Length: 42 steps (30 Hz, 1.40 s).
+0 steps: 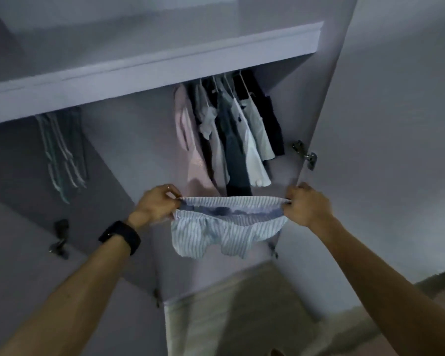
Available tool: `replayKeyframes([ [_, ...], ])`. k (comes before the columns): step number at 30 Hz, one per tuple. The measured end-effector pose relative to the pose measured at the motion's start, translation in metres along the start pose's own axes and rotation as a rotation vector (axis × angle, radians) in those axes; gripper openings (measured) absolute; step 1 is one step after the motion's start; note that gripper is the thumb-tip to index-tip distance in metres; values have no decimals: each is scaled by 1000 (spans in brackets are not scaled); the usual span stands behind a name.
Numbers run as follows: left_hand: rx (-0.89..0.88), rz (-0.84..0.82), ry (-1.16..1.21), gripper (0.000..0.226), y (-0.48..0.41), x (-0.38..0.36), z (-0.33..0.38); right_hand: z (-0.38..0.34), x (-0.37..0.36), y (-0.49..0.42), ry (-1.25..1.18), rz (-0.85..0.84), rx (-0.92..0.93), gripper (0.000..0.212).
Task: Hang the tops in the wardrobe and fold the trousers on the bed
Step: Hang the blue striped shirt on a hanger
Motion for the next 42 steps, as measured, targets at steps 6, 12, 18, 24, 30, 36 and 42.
replayKeyframes([
  [6,-38,124,7,11,30,20,42,-67,-16,-12,-47,-91,492,30],
  [12,161,309,-436,35,80,42,2,-125,-14,-29,-74,-154,504,31],
  [18,494,344,-393,32,139,48,-67,-163,41,-64,-73,-278,475,25],
  [24,471,284,-47,8,139,76,-66,-189,42,-57,-330,-361,536,14],
  [30,434,314,-113,32,137,92,-82,-198,35,-54,-318,-252,547,14],
  [36,444,293,-150,66,137,94,-88,-193,31,-60,-174,-252,490,14],
  [42,499,445,-436,30,166,111,-112,-163,25,-80,-301,-195,350,10],
])
Point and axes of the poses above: each hand's wrist, its own y-axis away from the middle knuckle, its own x-axis out of the back of the hand, z = x × y, the point moved 2 cm from there along -y, towards the middle knuckle, and after that the axes turned 3 degrees about -y, right-handed, at the moved point
